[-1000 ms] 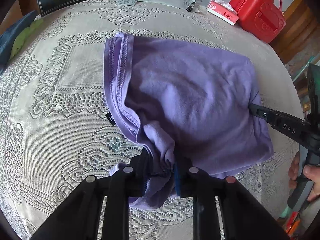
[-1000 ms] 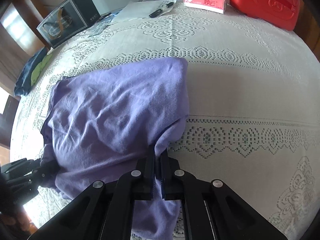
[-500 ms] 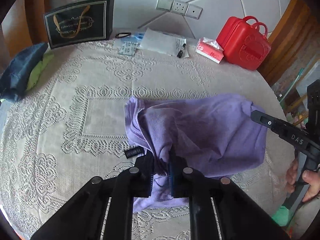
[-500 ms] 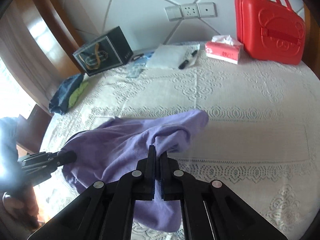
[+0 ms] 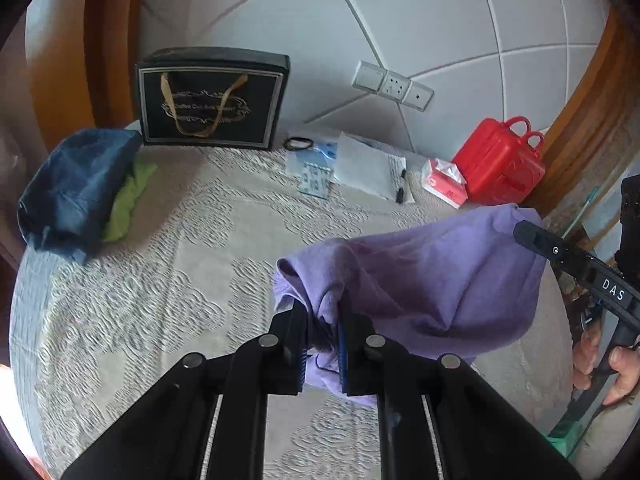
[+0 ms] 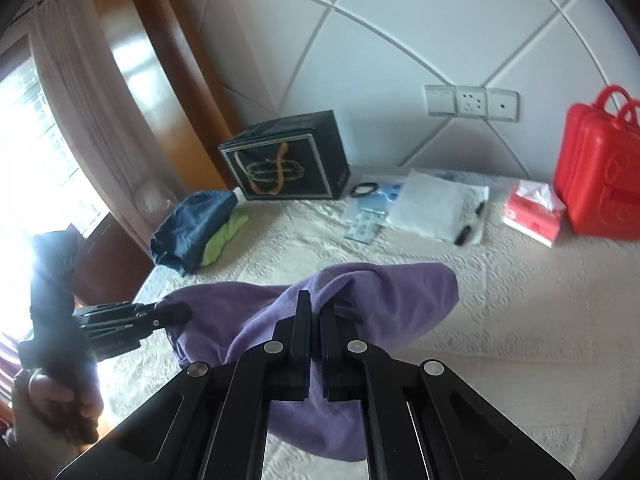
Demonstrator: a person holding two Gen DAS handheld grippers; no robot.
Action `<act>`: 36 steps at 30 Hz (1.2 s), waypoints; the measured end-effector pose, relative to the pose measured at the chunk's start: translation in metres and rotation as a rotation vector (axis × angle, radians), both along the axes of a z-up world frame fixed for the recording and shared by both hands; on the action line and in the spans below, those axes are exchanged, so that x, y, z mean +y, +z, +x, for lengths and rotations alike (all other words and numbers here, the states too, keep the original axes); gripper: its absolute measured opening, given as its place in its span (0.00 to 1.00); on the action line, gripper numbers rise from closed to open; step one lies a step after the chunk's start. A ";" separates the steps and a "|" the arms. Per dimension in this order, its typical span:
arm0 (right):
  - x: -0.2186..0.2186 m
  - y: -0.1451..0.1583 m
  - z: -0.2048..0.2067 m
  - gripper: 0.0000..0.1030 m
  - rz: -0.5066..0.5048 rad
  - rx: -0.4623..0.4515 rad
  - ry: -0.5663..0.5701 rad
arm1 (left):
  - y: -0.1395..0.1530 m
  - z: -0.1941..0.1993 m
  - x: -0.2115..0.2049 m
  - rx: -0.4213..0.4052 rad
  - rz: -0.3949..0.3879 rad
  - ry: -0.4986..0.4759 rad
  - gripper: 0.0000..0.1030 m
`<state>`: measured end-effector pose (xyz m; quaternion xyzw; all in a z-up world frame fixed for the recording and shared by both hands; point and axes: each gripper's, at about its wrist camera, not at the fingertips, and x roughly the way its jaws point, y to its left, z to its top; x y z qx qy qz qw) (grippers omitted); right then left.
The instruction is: Fold clothes
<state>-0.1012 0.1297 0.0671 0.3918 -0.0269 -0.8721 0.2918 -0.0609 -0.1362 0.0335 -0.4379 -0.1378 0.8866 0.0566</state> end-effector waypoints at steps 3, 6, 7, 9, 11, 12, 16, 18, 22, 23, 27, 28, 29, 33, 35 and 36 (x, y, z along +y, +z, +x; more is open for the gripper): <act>-0.069 0.024 -0.021 0.03 -0.018 0.036 0.006 | 0.026 -0.016 -0.069 0.034 -0.021 0.018 0.11; -0.136 0.052 -0.051 0.03 -0.089 0.058 0.010 | 0.061 -0.039 -0.139 0.073 -0.083 0.035 0.11; -0.157 0.061 -0.061 0.03 -0.117 0.068 0.007 | 0.073 -0.047 -0.161 0.086 -0.107 0.043 0.11; -0.196 0.080 -0.082 0.03 -0.193 0.073 0.008 | 0.096 -0.061 -0.202 0.111 -0.143 0.064 0.11; -0.233 0.101 -0.098 0.03 -0.261 0.081 0.018 | 0.119 -0.071 -0.240 0.136 -0.155 0.081 0.11; -0.249 0.111 -0.103 0.03 -0.277 0.093 0.029 | 0.127 -0.074 -0.255 0.146 -0.158 0.085 0.11; -0.298 0.148 -0.110 0.03 -0.301 0.163 0.033 | 0.141 -0.082 -0.294 0.167 -0.167 0.081 0.11; -0.306 0.152 -0.108 0.03 -0.306 0.174 0.018 | 0.141 -0.083 -0.298 0.178 -0.154 0.063 0.11; -0.295 0.146 -0.090 0.03 -0.295 0.189 -0.022 | 0.129 -0.081 -0.282 0.175 -0.126 -0.002 0.11; -0.286 0.143 -0.082 0.03 -0.295 0.190 -0.033 | 0.125 -0.080 -0.274 0.170 -0.115 -0.025 0.11; -0.229 0.117 -0.053 0.03 -0.235 0.139 -0.089 | 0.103 -0.072 -0.220 0.144 -0.078 -0.129 0.11; -0.208 0.105 -0.046 0.03 -0.209 0.115 -0.114 | 0.094 -0.069 -0.203 0.136 -0.066 -0.156 0.11; -0.188 0.089 -0.038 0.03 -0.183 0.084 -0.143 | 0.085 -0.066 -0.184 0.121 -0.055 -0.185 0.11; -0.102 0.013 -0.007 0.03 -0.103 -0.082 -0.265 | 0.024 -0.058 -0.102 0.024 -0.026 -0.290 0.11; -0.058 -0.033 0.007 0.03 -0.074 -0.182 -0.329 | -0.006 -0.054 -0.060 -0.025 -0.037 -0.330 0.11; -0.038 -0.053 0.014 0.03 -0.066 -0.223 -0.355 | -0.020 -0.051 -0.039 -0.046 -0.045 -0.347 0.11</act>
